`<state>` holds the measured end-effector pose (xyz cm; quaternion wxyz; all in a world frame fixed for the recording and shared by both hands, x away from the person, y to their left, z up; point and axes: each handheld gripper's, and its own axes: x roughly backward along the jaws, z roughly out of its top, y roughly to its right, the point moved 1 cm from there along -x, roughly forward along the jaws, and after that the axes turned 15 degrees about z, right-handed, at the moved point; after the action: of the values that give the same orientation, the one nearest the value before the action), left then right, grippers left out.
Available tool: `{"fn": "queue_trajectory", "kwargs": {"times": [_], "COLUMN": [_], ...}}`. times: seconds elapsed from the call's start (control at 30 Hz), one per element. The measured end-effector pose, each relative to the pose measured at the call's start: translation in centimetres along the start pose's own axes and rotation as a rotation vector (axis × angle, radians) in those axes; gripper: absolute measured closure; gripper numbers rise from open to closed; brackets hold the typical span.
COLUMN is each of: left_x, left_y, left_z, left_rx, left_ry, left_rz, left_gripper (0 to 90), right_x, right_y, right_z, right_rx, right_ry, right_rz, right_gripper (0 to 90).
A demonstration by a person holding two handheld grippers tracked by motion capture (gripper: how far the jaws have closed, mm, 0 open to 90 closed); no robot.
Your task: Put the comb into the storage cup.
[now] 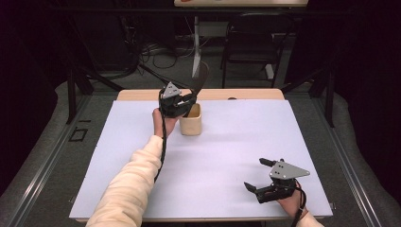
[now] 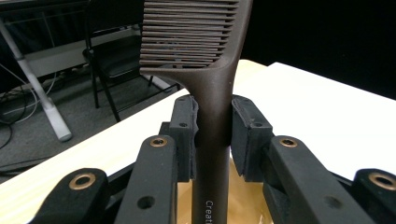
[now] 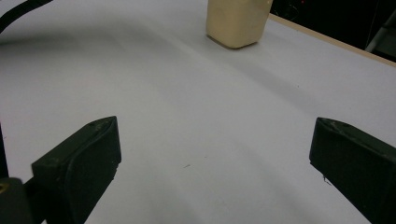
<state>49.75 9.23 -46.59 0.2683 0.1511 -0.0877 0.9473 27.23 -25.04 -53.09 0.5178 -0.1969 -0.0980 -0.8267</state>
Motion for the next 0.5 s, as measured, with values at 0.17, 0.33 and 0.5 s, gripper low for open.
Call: {"fn": "queue_trajectory", "kwargs": {"times": [0.17,0.33,0.5], "left_x": [-0.15,-0.19,-0.27], "left_y": [-0.02,0.13,0.25], "left_z": [-0.21,-0.24,-0.23], "left_rx": [-0.013,-0.032,-0.048], "left_ry": [-0.021,-0.030,-0.041], "left_rz": [-0.004,-0.008,-0.009], "left_gripper": [72.2,72.2,72.2], "right_x": [-0.02,-0.03,-0.01], "right_y": [0.07,0.10,0.08], "right_z": [-0.01,-0.01,-0.01], "right_rx": [0.000,-0.001,0.001], "right_ry": [-0.002,-0.005,-0.004], "right_rz": [-0.002,-0.001,-0.004], "right_gripper": [1.7,1.8,1.8]}}
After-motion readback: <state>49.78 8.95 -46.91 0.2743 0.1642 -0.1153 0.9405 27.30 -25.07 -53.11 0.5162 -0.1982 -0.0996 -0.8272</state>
